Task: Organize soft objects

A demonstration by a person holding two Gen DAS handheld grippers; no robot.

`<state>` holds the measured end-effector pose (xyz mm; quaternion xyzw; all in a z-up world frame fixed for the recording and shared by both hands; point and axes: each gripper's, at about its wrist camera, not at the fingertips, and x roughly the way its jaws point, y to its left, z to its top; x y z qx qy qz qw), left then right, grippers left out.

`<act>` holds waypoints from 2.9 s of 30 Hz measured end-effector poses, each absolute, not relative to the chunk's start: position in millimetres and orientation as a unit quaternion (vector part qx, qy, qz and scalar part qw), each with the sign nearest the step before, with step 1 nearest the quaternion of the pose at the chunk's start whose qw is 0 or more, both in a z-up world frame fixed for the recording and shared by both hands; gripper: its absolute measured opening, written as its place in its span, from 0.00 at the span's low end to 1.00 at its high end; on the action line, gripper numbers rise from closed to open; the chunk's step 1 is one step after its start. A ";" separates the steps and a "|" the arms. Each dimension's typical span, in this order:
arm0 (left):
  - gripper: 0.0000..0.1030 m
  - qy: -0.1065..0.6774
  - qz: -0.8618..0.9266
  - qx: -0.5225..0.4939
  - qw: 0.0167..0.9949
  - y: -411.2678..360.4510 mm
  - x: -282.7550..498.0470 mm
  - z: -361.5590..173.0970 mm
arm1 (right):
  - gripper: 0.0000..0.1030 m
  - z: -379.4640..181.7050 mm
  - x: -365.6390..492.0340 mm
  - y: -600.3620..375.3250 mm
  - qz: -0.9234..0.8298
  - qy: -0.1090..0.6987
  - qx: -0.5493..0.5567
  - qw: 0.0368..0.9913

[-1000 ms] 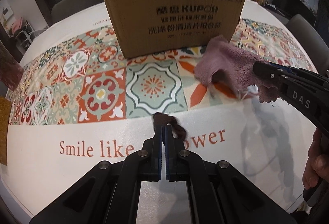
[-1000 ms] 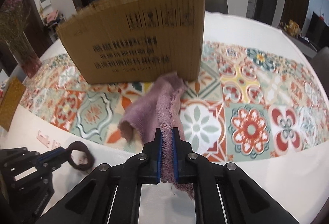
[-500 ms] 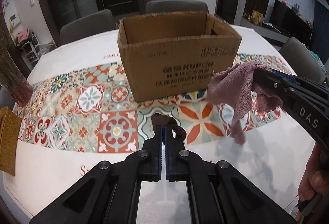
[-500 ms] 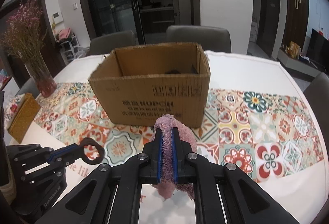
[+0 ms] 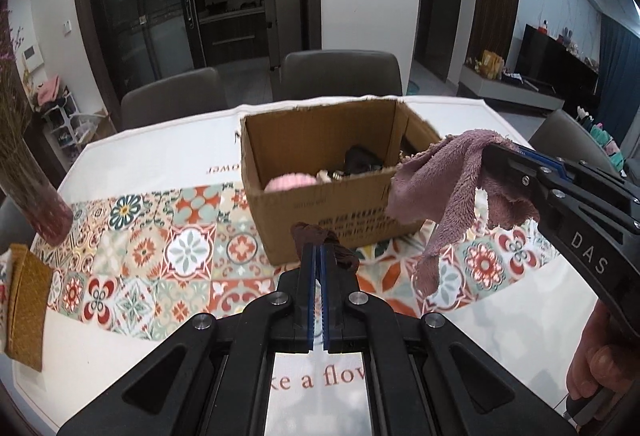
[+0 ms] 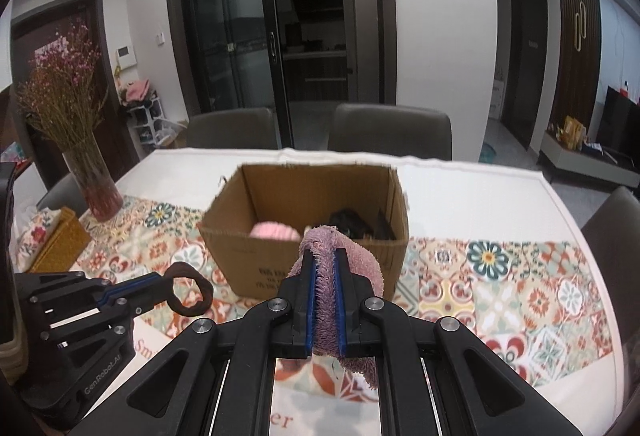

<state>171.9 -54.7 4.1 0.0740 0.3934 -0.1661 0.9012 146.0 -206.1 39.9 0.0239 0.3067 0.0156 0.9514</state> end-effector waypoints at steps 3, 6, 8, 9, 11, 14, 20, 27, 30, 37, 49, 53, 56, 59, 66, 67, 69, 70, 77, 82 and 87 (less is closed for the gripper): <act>0.04 0.389 -0.172 0.072 0.902 -56.4 178.8 13.9 | 0.09 52.0 151.1 -206.3 0.013 0.295 0.019 0.955; 0.04 0.383 -0.178 0.069 0.904 -57.1 186.0 24.7 | 0.09 65.4 157.3 -205.4 0.013 0.282 0.013 0.959; 0.04 0.377 -0.177 0.070 0.907 -57.8 189.7 31.5 | 0.09 72.3 161.3 -204.6 0.014 0.276 0.008 0.961; 0.04 0.374 -0.177 0.069 0.908 -58.3 192.0 34.9 | 0.09 75.1 163.7 -204.1 0.014 0.273 0.007 0.962; 0.04 0.369 -0.177 0.067 0.910 -59.1 198.9 41.4 | 0.09 80.5 169.3 -203.0 0.016 0.269 0.005 0.963; 0.04 0.365 -0.183 0.065 0.911 -60.1 210.4 51.4 | 0.09 87.3 178.9 -203.6 0.018 0.263 0.004 0.964; 0.04 0.357 -0.192 0.064 0.912 -65.7 237.1 65.1 | 0.09 96.3 201.1 -206.3 0.018 0.257 0.005 0.966; 0.04 0.370 -0.206 0.056 0.904 -79.3 277.6 66.6 | 0.09 101.8 233.6 -213.7 0.014 0.255 0.003 0.967; 0.04 0.373 -0.204 0.058 0.903 -84.2 293.2 65.6 | 0.09 97.3 248.2 -217.8 0.016 0.265 0.009 0.964; 0.04 0.391 -0.203 0.063 0.895 -98.3 324.6 49.6 | 0.09 76.3 275.3 -224.8 0.019 0.291 0.018 0.956; 0.46 0.419 -0.169 0.082 0.888 -107.3 345.8 19.3 | 0.39 51.6 298.0 -237.3 0.012 0.327 0.034 0.944; 0.56 0.421 -0.157 0.084 0.890 -103.7 344.5 18.7 | 0.76 51.8 293.7 -240.6 -0.003 0.323 0.044 0.945; 0.67 0.418 -0.149 0.082 0.892 -100.0 341.6 21.2 | 0.76 52.3 291.9 -239.7 -0.003 0.325 0.046 0.944; 0.76 0.414 -0.134 0.078 0.897 -95.4 336.2 26.8 | 0.76 54.0 288.9 -240.4 -0.005 0.326 0.050 0.944; 0.92 0.405 -0.098 0.074 0.906 -87.1 324.0 34.6 | 0.76 59.8 278.4 -240.1 -0.018 0.326 0.051 0.944; 0.93 0.404 -0.094 0.074 0.907 -86.5 322.0 35.5 | 0.76 60.8 276.8 -239.6 -0.019 0.326 0.051 0.944; 0.94 0.404 -0.086 0.072 0.908 -84.1 318.8 36.1 | 0.76 63.1 272.3 -239.0 -0.020 0.324 0.055 0.944; 0.94 0.404 -0.082 0.071 0.908 -83.0 317.5 36.6 | 0.76 64.3 270.1 -239.2 -0.021 0.323 0.059 0.944; 0.96 0.393 -0.059 0.064 0.915 -73.4 302.8 45.2 | 0.76 69.0 257.8 -242.9 -0.044 0.325 0.070 0.942; 0.96 0.379 -0.048 0.057 0.922 -68.5 289.9 52.3 | 0.76 66.5 249.1 -240.7 -0.049 0.333 0.070 0.939; 0.96 0.375 -0.044 0.053 0.925 -64.0 278.5 54.5 | 0.76 65.2 237.5 -239.0 -0.050 0.334 0.075 0.938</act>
